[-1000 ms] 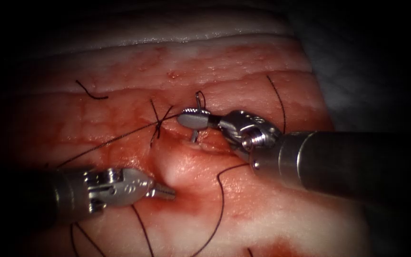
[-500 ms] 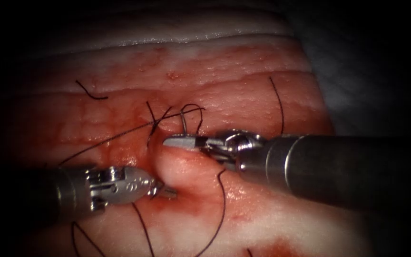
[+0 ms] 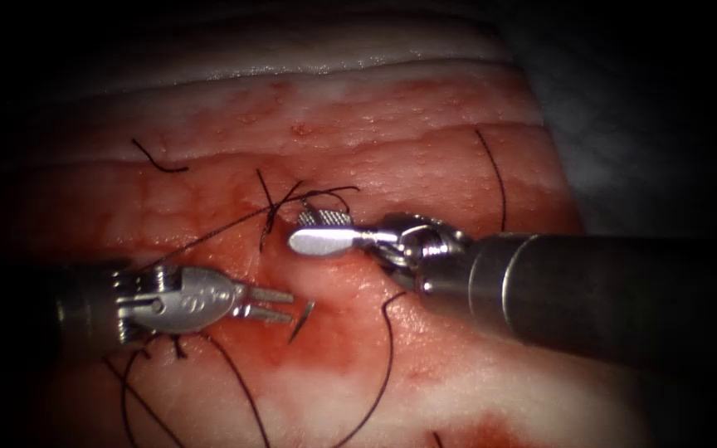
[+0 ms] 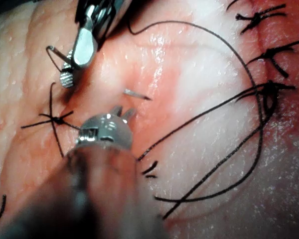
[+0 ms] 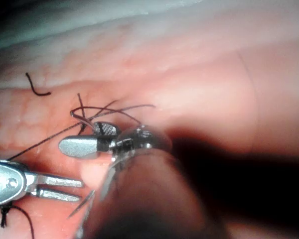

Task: Wound Closure
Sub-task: Use the left gripper to rotate the needle through the tissue.

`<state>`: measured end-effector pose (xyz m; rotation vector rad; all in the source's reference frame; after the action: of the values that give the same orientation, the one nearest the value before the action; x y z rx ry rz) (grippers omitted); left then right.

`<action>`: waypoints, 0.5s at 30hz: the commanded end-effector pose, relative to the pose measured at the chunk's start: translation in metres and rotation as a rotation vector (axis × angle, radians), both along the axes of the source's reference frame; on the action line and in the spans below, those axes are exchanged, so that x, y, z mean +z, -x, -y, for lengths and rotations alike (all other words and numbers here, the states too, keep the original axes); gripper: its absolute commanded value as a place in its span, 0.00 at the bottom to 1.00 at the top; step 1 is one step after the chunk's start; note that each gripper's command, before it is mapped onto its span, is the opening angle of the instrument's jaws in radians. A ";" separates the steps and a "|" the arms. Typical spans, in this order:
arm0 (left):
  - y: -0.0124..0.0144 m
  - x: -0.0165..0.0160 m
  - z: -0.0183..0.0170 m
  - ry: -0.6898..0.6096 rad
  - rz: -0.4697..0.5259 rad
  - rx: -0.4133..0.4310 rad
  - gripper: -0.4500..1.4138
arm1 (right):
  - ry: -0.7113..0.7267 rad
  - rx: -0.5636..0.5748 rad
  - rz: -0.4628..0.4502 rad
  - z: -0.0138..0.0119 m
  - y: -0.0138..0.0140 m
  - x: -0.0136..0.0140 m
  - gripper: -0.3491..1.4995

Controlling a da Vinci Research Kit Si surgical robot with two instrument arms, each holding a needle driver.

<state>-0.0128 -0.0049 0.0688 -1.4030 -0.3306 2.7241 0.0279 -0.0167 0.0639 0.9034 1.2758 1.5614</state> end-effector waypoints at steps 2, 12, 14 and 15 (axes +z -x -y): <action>0.0004 0.0005 -0.0004 0.016 0.039 0.013 0.11 | -0.005 -0.029 0.033 -0.0011 0.0011 0.0017 0.74; 0.0000 0.0027 -0.0024 0.038 0.185 0.097 0.16 | -0.017 -0.100 0.094 -0.0016 0.0046 0.0038 0.74; 0.0001 0.0031 -0.0027 0.046 0.211 0.113 0.23 | -0.016 -0.099 0.095 -0.0017 0.0047 0.0041 0.74; 0.0001 0.0032 -0.0028 0.046 0.222 0.118 0.27 | -0.015 -0.099 0.095 -0.0017 0.0048 0.0042 0.74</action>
<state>-0.0125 -0.0023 0.0715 -1.7892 -0.3932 2.6745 0.0223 -0.0152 0.0676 0.8774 1.1338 1.5213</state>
